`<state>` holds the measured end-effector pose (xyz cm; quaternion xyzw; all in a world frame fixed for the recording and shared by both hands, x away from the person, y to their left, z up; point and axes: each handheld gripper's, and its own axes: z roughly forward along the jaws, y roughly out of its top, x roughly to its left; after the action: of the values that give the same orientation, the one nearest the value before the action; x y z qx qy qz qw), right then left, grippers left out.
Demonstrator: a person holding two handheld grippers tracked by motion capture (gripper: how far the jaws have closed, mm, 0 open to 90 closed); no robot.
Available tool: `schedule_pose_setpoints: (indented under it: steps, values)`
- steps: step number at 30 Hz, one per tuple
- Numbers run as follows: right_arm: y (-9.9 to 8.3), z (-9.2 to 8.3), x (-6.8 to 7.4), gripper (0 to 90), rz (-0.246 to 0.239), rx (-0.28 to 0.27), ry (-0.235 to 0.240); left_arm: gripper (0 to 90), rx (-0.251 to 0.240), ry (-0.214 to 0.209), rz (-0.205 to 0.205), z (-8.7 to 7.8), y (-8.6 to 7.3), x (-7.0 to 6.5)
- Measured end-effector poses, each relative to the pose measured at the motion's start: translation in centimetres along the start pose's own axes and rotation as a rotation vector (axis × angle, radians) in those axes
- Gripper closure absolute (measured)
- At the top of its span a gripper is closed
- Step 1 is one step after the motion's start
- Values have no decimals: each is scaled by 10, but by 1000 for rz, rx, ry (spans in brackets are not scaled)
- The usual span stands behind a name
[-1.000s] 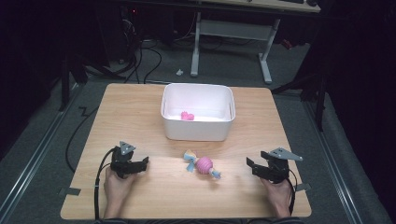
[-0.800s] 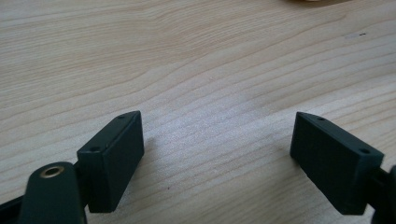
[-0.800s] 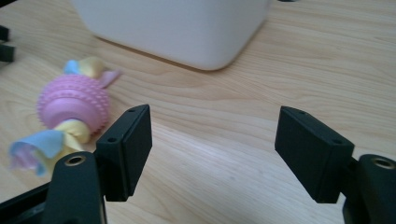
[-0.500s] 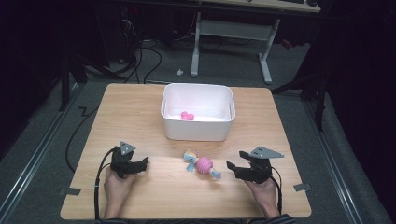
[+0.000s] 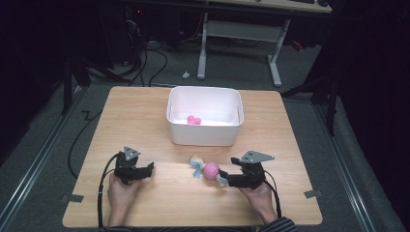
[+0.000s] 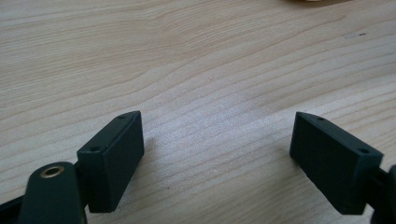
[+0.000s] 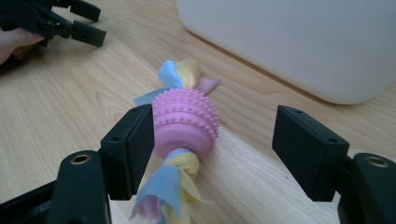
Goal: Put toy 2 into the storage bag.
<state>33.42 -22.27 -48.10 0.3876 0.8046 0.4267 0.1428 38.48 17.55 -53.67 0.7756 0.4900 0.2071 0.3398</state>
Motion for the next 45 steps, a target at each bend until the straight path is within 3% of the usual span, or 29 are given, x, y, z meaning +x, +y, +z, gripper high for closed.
schedule_pose_setpoints:
  steps: [6, 24, 45]
  values:
    - [1, 15, 8, 297, -25, 36, 30, 178, 0, 0, 0, 0, 0, 0]
    - [1, 51, 15, 289, -56, 132, 39, 178, 0, -1, 0, 0, 0, 0]
    - [-1, 53, 17, 337, -63, 159, 33, 178, 0, -1, -1, 0, 0, 0]
